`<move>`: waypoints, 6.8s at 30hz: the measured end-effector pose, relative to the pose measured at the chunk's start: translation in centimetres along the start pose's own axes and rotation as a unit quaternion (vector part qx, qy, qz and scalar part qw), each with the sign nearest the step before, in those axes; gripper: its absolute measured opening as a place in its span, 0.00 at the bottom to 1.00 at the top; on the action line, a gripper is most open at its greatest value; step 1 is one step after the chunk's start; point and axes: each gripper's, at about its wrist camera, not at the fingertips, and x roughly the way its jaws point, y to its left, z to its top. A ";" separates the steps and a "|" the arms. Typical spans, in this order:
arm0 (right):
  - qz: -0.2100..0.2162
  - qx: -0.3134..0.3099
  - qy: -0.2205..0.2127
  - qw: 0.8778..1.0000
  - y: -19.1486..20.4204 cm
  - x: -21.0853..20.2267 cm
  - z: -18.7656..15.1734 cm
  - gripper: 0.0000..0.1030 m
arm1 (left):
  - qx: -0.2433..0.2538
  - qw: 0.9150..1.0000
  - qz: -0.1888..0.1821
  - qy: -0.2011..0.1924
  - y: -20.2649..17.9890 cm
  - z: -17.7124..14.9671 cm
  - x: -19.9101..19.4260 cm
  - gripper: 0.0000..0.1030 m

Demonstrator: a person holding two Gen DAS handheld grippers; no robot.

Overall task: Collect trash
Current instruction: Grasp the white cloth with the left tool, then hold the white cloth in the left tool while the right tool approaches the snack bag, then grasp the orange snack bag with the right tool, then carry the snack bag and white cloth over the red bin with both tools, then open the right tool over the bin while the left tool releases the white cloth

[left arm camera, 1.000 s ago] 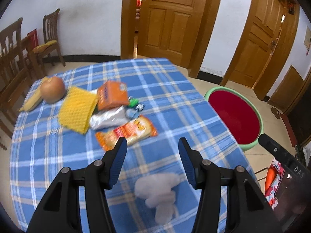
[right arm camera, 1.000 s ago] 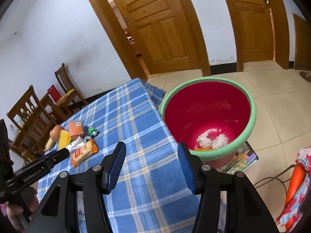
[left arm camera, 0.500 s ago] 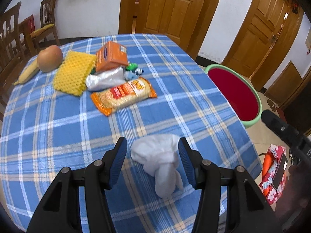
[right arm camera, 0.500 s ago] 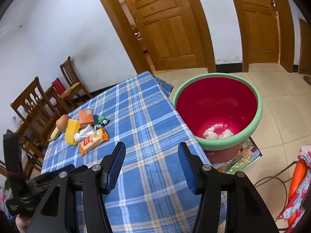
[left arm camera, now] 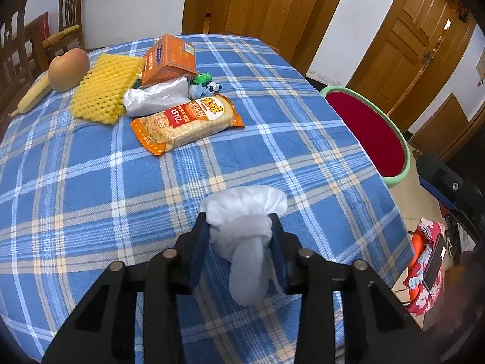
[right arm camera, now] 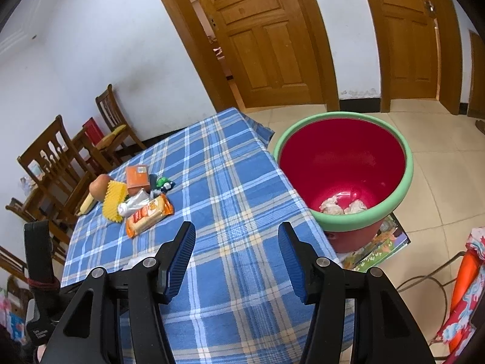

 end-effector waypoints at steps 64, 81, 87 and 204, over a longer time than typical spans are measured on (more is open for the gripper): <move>-0.032 -0.027 0.080 0.996 17.4 17.5 -0.4 0.70 | -0.150 0.981 0.077 -0.097 18.5 3.7 -4.2 0.26; -0.068 -0.072 0.076 0.992 13.7 15.1 -1.0 0.36 | -0.141 0.983 0.071 -0.094 17.3 3.8 -4.0 0.26; -0.084 -0.046 0.071 0.993 10.7 13.6 -0.7 0.38 | -0.138 0.984 0.068 -0.093 16.9 3.9 -3.8 0.26; -0.124 0.148 -0.054 0.980 -15.1 1.3 4.1 0.46 | 0.148 0.986 -0.077 -0.028 -18.6 12.1 10.9 0.52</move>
